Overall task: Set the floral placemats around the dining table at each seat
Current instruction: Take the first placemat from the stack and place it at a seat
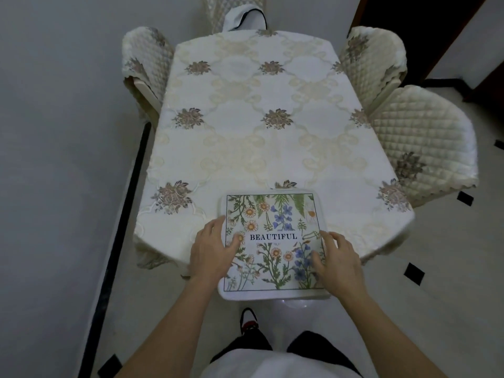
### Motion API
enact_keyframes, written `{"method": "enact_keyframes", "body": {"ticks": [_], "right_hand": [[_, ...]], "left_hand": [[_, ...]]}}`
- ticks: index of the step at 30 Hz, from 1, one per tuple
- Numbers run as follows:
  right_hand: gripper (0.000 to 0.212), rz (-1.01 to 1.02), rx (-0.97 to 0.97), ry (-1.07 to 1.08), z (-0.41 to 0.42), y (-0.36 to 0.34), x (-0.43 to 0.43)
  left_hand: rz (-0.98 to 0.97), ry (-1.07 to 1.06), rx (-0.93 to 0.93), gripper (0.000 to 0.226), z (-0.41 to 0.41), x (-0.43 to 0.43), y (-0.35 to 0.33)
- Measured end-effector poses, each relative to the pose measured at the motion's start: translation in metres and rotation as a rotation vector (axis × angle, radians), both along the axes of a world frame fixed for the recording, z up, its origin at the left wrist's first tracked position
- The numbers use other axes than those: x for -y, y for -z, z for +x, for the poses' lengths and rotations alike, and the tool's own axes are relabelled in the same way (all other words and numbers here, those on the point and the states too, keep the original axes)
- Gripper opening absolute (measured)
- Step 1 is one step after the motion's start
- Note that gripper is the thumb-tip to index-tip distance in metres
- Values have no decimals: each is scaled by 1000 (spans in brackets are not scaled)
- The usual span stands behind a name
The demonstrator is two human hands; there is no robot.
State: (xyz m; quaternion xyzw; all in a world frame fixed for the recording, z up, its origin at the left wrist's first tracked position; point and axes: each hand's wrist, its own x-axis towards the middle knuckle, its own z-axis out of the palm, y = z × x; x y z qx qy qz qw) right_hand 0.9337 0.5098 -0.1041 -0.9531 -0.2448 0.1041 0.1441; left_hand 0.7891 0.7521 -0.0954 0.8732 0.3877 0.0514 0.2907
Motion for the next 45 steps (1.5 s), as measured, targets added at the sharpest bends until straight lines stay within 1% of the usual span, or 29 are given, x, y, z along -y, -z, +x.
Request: {"method": "enact_keyframes", "body": {"ticks": [5, 10, 14, 18, 22, 27, 30, 33, 35, 37, 40, 45], "right_hand": [[53, 19, -42, 75, 22, 4, -11], [51, 20, -114, 85, 33, 14, -15], [40, 7, -124, 118, 33, 25, -14], [37, 20, -160, 174, 36, 31, -15], [34, 32, -200, 214, 41, 34, -18], [42, 134, -274, 300, 45, 31, -18], [36, 221, -357, 352, 48, 26, -22], [23, 305, -473, 371, 48, 27, -24], [19, 357, -530, 402, 46, 30, -24], [16, 405, -568, 421, 45, 31, -23], [12, 503, -603, 439, 50, 25, -21], [9, 651, -598, 420, 67, 2, -20]], "left_hand": [[-107, -16, -28, 64, 16, -3, 14], [-127, -87, -58, 67, 25, -4, 22], [-194, -174, -69, 74, 25, -2, 29], [-289, -241, -39, 71, 23, 1, 37], [-290, -275, -14, 63, 22, 3, 40], [-259, -317, 22, 58, 22, 6, 40], [-236, -337, 67, 51, 21, 6, 41], [-357, -359, 145, 34, 23, 5, 35], [-447, -312, 153, 26, 23, 3, 34], [-537, -276, 181, 26, 20, 3, 36], [-647, -304, 271, 23, 19, 4, 37], [-680, -285, 380, 22, 33, -4, 13]]}}
